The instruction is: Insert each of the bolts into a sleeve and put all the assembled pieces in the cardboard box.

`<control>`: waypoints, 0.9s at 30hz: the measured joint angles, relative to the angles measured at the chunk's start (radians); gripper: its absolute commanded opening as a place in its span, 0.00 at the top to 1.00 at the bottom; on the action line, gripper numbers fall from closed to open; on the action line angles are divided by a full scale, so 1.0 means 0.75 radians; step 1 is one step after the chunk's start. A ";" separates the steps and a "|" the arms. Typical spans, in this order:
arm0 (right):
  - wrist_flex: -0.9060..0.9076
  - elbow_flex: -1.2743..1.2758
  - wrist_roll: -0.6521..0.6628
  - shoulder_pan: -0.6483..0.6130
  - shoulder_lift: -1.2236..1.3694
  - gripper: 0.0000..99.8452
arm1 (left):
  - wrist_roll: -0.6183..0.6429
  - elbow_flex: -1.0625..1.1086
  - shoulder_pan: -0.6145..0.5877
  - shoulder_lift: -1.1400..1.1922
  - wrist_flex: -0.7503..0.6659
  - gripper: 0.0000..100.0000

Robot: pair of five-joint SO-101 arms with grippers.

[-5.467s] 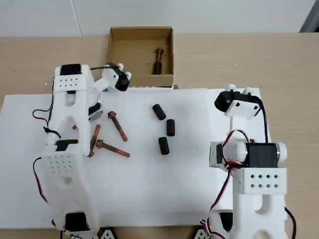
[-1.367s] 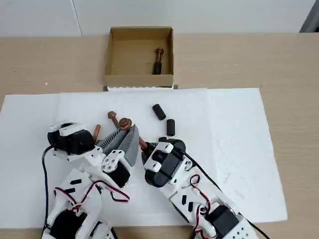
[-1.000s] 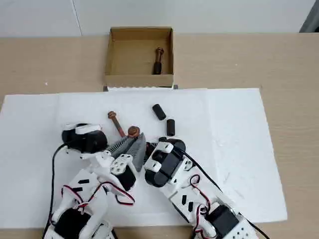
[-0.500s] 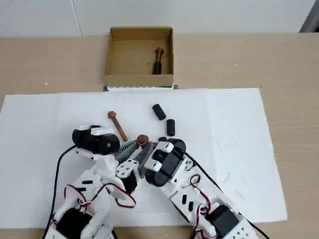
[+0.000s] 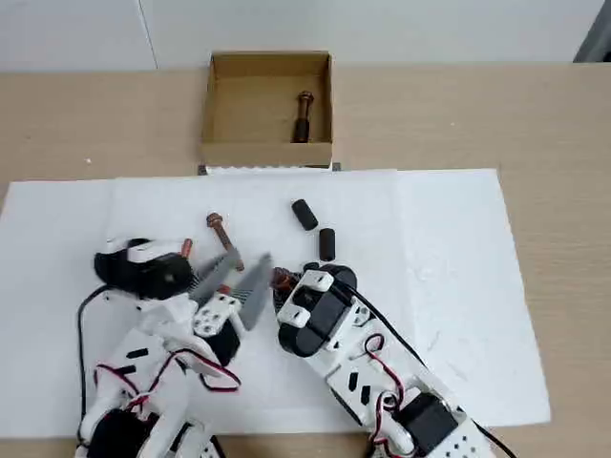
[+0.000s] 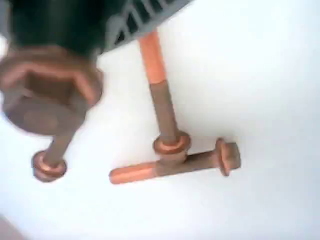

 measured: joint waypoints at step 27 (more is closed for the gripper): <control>0.254 -0.511 -0.241 0.356 0.468 1.00 | -0.495 0.395 -0.522 0.000 0.002 0.99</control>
